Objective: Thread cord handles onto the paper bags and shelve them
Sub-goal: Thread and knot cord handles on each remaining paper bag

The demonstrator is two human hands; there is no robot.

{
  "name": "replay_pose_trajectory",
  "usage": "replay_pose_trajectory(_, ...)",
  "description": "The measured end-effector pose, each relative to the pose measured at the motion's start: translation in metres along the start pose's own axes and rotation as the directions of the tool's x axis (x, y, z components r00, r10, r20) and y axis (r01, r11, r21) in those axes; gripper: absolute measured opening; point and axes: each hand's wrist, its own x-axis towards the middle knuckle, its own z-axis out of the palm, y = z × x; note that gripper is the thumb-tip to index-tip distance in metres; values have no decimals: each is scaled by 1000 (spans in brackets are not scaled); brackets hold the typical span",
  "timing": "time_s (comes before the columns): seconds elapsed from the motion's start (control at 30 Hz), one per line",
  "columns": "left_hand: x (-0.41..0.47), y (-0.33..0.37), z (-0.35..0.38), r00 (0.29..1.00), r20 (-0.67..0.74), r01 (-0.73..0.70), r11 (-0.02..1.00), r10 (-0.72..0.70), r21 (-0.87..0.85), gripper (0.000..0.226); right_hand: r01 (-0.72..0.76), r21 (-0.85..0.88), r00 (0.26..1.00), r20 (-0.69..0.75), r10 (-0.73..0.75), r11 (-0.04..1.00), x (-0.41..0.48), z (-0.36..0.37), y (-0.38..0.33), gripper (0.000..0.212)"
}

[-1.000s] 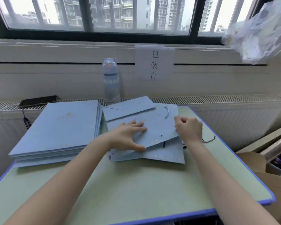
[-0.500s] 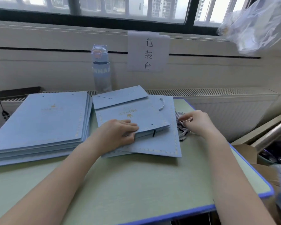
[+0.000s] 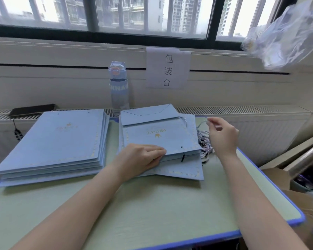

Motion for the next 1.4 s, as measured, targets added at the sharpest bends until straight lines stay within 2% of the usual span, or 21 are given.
replay_pose_trajectory(0.07, 1, -2, 2, 998, 1, 62, 992, -62, -108, 29, 41, 157, 999, 10, -43, 987, -4, 2, -11, 8)
replay_pose_trajectory(0.17, 0, -4, 3, 946, -2, 307, 894, -325, -326, 34, -23, 403, 966, 246, -84, 915, -18, 9, -32, 16)
replay_pose_trajectory(0.23, 0, -1, -1, 871, -9, 420, 754, -492, -505, 40, -58, 465, 884, 435, -172, 883, -31, 17, -46, 21)
replay_pose_trajectory(0.27, 1, 0, -4, 848, 0, 433, 694, -530, -575, 46, -52, 475, 838, 499, -220, 878, -37, 20, -51, 24)
replay_pose_trajectory(0.33, 4, 3, -10, 831, 23, 445, 639, -556, -628, 50, -46, 504, 782, 556, -283, 863, -46, 26, -57, 27)
replay_pose_trajectory(0.43, 7, 8, -12, 818, 48, 469, 616, -573, -633, 26, -110, 567, 769, 569, -291, 817, -50, 28, -62, 24)
replay_pose_trajectory(0.53, 10, 9, -12, 814, 60, 483, 617, -577, -621, 6, -148, 594, 823, 517, -235, 790, -47, 27, -61, 22)
replay_pose_trajectory(0.6, 9, 4, -17, 793, 68, 490, 568, -605, -662, 8, -132, 568, 884, 438, -164, 812, -41, 26, -57, 21)
replay_pose_trajectory(0.7, 5, -11, -30, 746, -2, 470, 530, -666, -706, 13, -118, 512, 948, 312, -56, 851, -30, 20, -49, 20)
replay_pose_trajectory(0.8, 6, -16, -38, 711, -13, 480, 498, -703, -722, 10, -137, 474, 964, 266, 6, 870, -22, 14, -43, 19)
replay_pose_trajectory(0.87, 8, -12, -37, 724, 58, 504, 470, -688, -725, 14, -156, 472, 954, 301, 8, 868, -23, 14, -43, 17)
replay_pose_trajectory(0.9, 8, -10, -33, 738, 116, 535, 472, -665, -701, 20, -156, 467, 946, 323, -3, 870, -24, 16, -44, 15)
replay_pose_trajectory(0.93, 7, -9, -28, 761, 166, 571, 525, -628, -631, 27, -149, 458, 940, 340, -18, 876, -27, 18, -45, 15)
replay_pose_trajectory(1.0, 3, -8, -14, 833, 207, 552, 748, -512, -369, 39, -123, 426, 941, 338, -32, 896, -32, 22, -47, 13)
replay_pose_trajectory(1.03, 2, -9, -9, 861, 188, 509, 814, -473, -281, 37, -101, 398, 949, 313, -32, 912, -33, 24, -47, 13)
replay_pose_trajectory(1.17, 2, -15, -10, 878, 77, 473, 833, -472, -288, 18, 22, 206, 988, 146, -53, 978, -28, 29, -39, 15)
replay_pose_trajectory(1.23, 0, -22, -12, 877, 61, 474, 838, -477, -271, 14, 74, 128, 983, 155, -93, 989, -24, 34, -40, 15)
replay_pose_trajectory(1.33, -2, -26, -14, 861, -68, 467, 837, -504, -286, 14, 264, -20, 910, 335, -242, 964, -18, 46, -46, 19)
replay_pose_trajectory(1.4, 1, -24, -16, 796, -145, 502, 775, -588, -384, 18, 354, -14, 795, 531, -293, 935, -15, 55, -60, 26)
